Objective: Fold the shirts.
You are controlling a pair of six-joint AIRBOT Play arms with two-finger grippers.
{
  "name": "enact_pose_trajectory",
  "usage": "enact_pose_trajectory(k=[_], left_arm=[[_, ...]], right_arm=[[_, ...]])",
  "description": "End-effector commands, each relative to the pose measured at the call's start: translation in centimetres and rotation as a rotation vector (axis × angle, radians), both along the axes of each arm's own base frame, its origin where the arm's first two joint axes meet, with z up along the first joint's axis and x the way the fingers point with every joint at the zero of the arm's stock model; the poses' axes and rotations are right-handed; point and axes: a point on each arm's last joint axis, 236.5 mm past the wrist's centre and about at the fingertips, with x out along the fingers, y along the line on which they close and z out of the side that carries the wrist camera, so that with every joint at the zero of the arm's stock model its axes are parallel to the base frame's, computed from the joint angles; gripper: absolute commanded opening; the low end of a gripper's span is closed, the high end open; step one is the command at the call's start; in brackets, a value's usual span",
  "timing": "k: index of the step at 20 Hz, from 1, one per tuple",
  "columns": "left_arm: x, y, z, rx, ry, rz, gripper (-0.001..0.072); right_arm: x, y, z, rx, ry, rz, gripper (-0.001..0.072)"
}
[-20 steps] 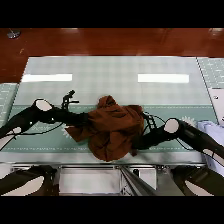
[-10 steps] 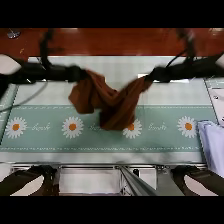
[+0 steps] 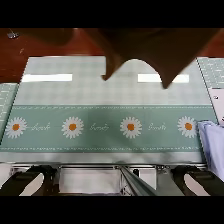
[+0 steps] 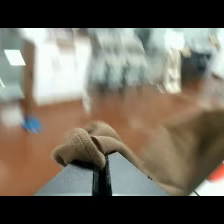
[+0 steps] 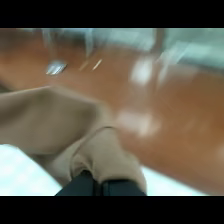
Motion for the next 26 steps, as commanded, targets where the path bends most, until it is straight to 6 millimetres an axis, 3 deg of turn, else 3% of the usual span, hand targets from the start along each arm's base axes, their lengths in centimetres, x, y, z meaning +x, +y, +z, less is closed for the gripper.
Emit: enact_pose_trajectory(k=[1, 4, 6, 7, 9, 13, 16, 19, 21, 24, 26], left_arm=[[-7.2, 2.9, 3.9, 0.055, -0.184, 0.175, 0.0027], [-11.5, 3.8, 3.2, 0.145, -0.216, 0.273, 0.0027], [-12.7, 4.2, 1.2, 0.203, -0.157, 0.309, 0.0027], [-12.6, 4.5, -0.5, 0.225, -0.092, 0.316, 0.0027], [-11.4, 4.3, -4.7, 0.269, 0.063, 0.283, 0.0026], [-5.6, 4.9, -17.0, 0.317, 0.468, 0.198, 0.0027], [0.1, 5.9, -26.6, 0.228, 0.687, 0.200, 0.0027], [5.5, 7.2, -34.7, 0.112, 0.809, 0.262, 0.0027], [9.0, 7.7, -37.8, 0.036, 0.842, 0.299, 0.0027], [14.7, 8.0, -40.8, 0.025, 0.820, 0.355, 0.0027], [18.5, 8.6, -43.3, 0.011, 0.832, 0.404, 0.0027]], right_arm=[[-6.8, -3.0, 3.4, -0.049, -0.164, -0.136, 0.0020], [-10.6, -4.2, 3.8, -0.046, -0.199, -0.189, 0.0021], [-11.5, -4.2, 2.5, -0.049, -0.156, -0.190, 0.0021], [-11.4, -4.2, 1.3, -0.053, -0.110, -0.188, 0.0021], [-10.0, -4.2, -3.6, -0.072, 0.078, -0.181, 0.0021], [-4.7, -4.2, -15.0, -0.098, 0.459, -0.170, 0.0021], [0.5, -4.3, -23.5, -0.078, 0.626, -0.188, 0.0021], [6.2, -4.6, -30.3, -0.035, 0.710, -0.226, 0.0021], [10.3, -4.7, -33.8, -0.018, 0.763, -0.246, 0.0021], [17.0, -4.2, -38.6, 0.044, 0.823, -0.260, 0.0021], [21.4, -2.9, -40.4, 0.110, 0.859, -0.231, 0.0021]])
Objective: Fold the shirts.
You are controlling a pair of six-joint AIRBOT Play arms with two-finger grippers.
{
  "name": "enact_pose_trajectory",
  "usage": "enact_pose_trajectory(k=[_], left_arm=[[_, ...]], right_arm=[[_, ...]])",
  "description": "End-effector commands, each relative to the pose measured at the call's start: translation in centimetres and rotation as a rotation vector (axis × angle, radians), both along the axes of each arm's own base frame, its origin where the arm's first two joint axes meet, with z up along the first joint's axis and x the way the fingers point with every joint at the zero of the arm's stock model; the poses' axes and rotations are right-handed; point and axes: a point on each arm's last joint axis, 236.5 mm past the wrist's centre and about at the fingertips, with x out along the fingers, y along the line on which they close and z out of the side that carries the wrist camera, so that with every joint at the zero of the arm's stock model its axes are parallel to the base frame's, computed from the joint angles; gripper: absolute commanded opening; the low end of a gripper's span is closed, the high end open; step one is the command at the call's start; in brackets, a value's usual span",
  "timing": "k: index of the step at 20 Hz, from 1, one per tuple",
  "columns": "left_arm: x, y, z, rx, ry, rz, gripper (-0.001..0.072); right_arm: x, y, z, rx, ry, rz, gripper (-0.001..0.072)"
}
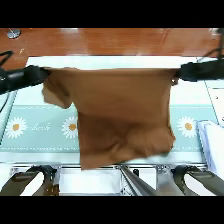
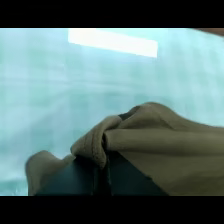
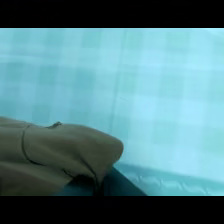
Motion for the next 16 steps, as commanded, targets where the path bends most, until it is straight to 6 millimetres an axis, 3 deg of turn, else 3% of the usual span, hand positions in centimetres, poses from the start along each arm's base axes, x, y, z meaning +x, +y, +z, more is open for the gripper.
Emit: enact_pose_trajectory(k=[1, 3, 5, 6, 7, 8, 9, 11, 13, 16], left_arm=[[6.7, 1.5, -5.2, 0.007, 0.005, 0.112, 0.0027], [8.6, 1.4, -8.3, -0.020, 0.091, 0.125, 0.0027], [9.5, 0.7, -10.8, -0.066, 0.162, 0.126, 0.0031], [9.9, 0.6, -11.6, -0.081, 0.179, 0.131, 0.0079], [10.2, 0.6, -12.2, -0.081, 0.190, 0.132, 0.0297], [10.6, 1.0, -12.5, -0.076, 0.189, 0.141, 0.0711], [10.9, 1.7, -12.3, -0.077, 0.186, 0.153, 0.0708], [11.3, 4.3, -11.4, -0.088, 0.185, 0.188, 0.0707], [10.8, 7.0, -11.3, -0.106, 0.221, 0.215, 0.0706], [8.2, 7.8, -14.8, -0.149, 0.389, 0.179, 0.0705]], right_arm=[[8.0, 1.7, -4.3, 0.120, 0.027, -0.033, 0.0021], [11.3, 2.9, -5.6, 0.184, 0.050, -0.029, 0.0021], [13.5, 4.0, -7.3, 0.258, 0.086, -0.036, 0.0028], [14.2, 4.3, -8.2, 0.286, 0.105, -0.051, 0.0167], [14.6, 4.5, -8.9, 0.307, 0.119, -0.059, 0.0419], [14.8, 4.3, -9.3, 0.325, 0.129, -0.067, 0.0640], [14.6, 3.6, -9.4, 0.336, 0.147, -0.072, 0.0634], [12.2, 1.0, -9.6, 0.297, 0.214, -0.011, 0.0633], [7.5, -4.4, -10.7, 0.215, 0.361, 0.033, 0.0632], [-0.4, -12.1, -13.0, 0.163, 0.603, -0.062, 0.0629]])
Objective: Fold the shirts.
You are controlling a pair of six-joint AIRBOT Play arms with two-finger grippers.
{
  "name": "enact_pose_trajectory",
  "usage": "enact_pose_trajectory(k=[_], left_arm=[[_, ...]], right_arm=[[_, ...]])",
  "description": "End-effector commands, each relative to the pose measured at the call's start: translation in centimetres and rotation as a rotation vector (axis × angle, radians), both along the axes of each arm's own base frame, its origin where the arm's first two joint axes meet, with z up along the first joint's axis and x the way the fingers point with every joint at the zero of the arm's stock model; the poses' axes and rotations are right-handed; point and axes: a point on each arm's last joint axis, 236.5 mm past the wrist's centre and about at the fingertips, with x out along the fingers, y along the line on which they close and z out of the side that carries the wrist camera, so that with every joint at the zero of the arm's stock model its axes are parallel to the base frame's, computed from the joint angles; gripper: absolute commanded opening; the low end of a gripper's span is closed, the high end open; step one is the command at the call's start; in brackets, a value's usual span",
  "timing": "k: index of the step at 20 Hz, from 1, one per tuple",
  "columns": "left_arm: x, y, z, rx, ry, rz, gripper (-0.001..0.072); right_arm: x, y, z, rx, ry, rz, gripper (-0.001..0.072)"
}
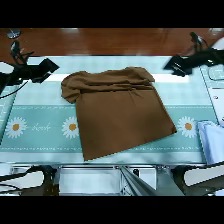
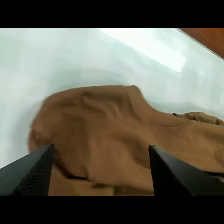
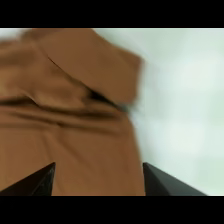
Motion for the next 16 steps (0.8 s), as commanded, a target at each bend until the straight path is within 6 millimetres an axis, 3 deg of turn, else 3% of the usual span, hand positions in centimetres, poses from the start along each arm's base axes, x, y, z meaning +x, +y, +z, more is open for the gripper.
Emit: enact_pose_trajectory(k=[1, 4, 7, 10, 11, 12, 16], left_arm=[[-3.1, 0.2, -4.1, -0.091, 0.199, -0.060, 0.0704], [-4.4, -2.9, -8.1, -0.228, 0.334, -0.108, 0.0704], [-4.0, -6.0, -10.1, -0.295, 0.349, -0.156, 0.0704], [-4.6, -7.8, -12.0, -0.296, 0.393, -0.185, 0.0688], [-4.6, -8.1, -12.2, -0.296, 0.398, -0.193, 0.0450], [-4.5, -8.4, -12.0, -0.290, 0.388, -0.215, 0.0014], [-3.2, -8.9, -9.8, -0.275, 0.322, -0.281, 0.0027]], right_arm=[[-9.6, -6.6, -2.3, -0.011, 0.266, -0.037, 0.0629], [-14.6, -7.1, -5.1, 0.000, 0.267, -0.144, 0.0629], [-18.5, -5.3, -6.7, 0.005, 0.249, -0.199, 0.0629], [-22.3, -3.2, -7.1, 0.028, 0.305, -0.166, 0.0629], [-23.8, -2.6, -7.2, 0.039, 0.351, -0.121, 0.0629], [-25.1, -2.4, -7.3, 0.039, 0.398, -0.097, 0.0629], [-26.3, -1.9, -8.7, 0.051, 0.451, -0.129, 0.0629]])
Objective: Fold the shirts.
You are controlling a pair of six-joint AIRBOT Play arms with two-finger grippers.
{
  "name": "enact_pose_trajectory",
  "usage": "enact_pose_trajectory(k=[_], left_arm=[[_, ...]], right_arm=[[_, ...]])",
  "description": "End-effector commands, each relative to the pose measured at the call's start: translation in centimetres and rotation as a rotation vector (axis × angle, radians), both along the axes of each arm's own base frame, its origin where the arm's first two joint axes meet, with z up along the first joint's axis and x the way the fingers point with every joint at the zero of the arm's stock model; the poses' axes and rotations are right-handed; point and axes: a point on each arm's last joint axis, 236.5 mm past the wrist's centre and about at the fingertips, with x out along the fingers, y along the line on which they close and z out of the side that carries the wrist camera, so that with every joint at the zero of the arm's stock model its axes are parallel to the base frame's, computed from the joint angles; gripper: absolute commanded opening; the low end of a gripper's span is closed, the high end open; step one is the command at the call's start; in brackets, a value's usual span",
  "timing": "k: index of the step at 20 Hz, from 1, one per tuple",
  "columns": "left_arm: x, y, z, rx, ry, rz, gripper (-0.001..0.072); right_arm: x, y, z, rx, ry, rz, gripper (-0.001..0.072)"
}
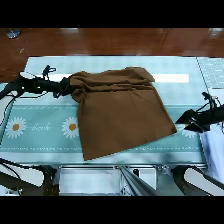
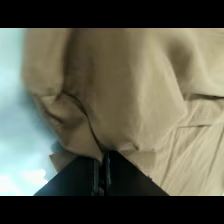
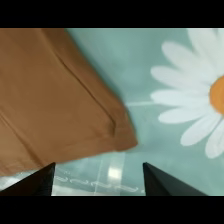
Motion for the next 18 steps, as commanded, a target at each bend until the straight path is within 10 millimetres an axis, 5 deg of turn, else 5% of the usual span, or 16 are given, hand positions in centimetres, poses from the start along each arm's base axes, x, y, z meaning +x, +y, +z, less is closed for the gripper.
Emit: enact_pose_trajectory(k=[1, 8, 14, 15, 16, 18], left_arm=[[0.7, -0.8, 1.4, -0.017, -0.037, -0.045, 0.0027], [0.5, -1.2, 1.9, -0.028, -0.035, -0.065, 0.0027], [0.5, -1.7, 1.9, -0.024, -0.038, -0.074, 0.0027], [0.5, -1.7, 1.9, -0.025, -0.038, -0.076, 0.0027], [0.4, -1.6, 2.0, -0.025, -0.040, -0.078, 0.0027], [0.3, -0.6, 2.3, -0.008, -0.043, -0.079, 0.0027]], right_arm=[[-1.9, 0.7, -1.6, 0.014, 0.064, -0.016, 0.0629], [0.6, 0.7, -4.5, 0.047, 0.046, -0.093, 0.0628], [2.1, 5.0, -4.5, 0.145, 0.020, -0.007, 0.0598], [2.2, 5.7, -4.3, 0.140, 0.011, 0.056, 0.0354], [2.6, 6.2, -3.8, 0.137, -0.010, 0.108, 0.0014], [4.0, 6.0, -2.6, 0.123, -0.047, 0.142, 0.0020]])
